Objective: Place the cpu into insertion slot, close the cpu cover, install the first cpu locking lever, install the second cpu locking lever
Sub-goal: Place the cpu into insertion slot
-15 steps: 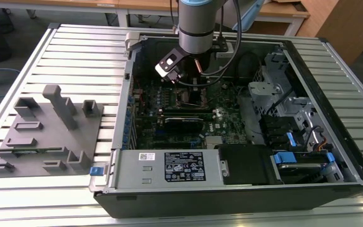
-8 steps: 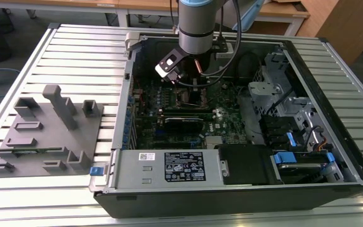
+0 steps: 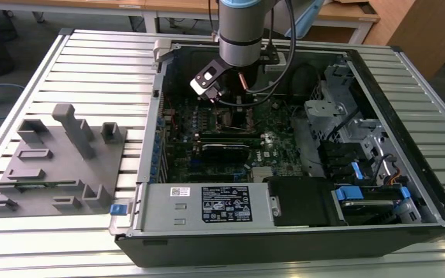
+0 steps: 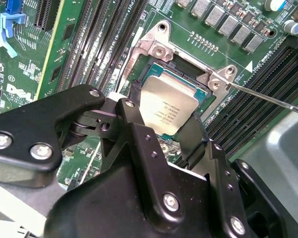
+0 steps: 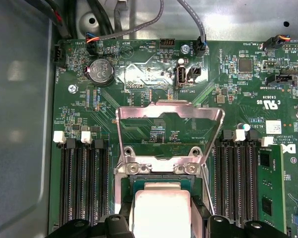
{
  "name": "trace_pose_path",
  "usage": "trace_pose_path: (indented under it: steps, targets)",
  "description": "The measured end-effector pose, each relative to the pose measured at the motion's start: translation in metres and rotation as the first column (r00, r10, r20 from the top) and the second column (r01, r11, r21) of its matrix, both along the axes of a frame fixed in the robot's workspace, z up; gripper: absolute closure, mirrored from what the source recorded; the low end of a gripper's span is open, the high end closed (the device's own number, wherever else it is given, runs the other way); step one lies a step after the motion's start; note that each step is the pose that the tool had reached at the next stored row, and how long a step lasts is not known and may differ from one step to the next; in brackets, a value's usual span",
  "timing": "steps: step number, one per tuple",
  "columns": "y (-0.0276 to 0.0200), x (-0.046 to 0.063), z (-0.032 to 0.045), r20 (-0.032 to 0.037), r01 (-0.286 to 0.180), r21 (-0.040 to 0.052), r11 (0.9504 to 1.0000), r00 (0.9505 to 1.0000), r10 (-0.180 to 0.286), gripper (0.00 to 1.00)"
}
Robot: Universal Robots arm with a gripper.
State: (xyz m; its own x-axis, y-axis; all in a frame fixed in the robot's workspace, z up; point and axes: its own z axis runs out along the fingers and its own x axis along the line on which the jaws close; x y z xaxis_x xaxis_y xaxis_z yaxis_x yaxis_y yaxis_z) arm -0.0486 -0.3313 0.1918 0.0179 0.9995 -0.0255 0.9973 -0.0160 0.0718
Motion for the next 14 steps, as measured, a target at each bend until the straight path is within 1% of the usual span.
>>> trace_pose_path:
  steps: [14]
  targets:
    - [0.0000,0.0001,-0.0001,0.0000,0.000,0.0001,1.0000,1.0000,0.000,0.46]
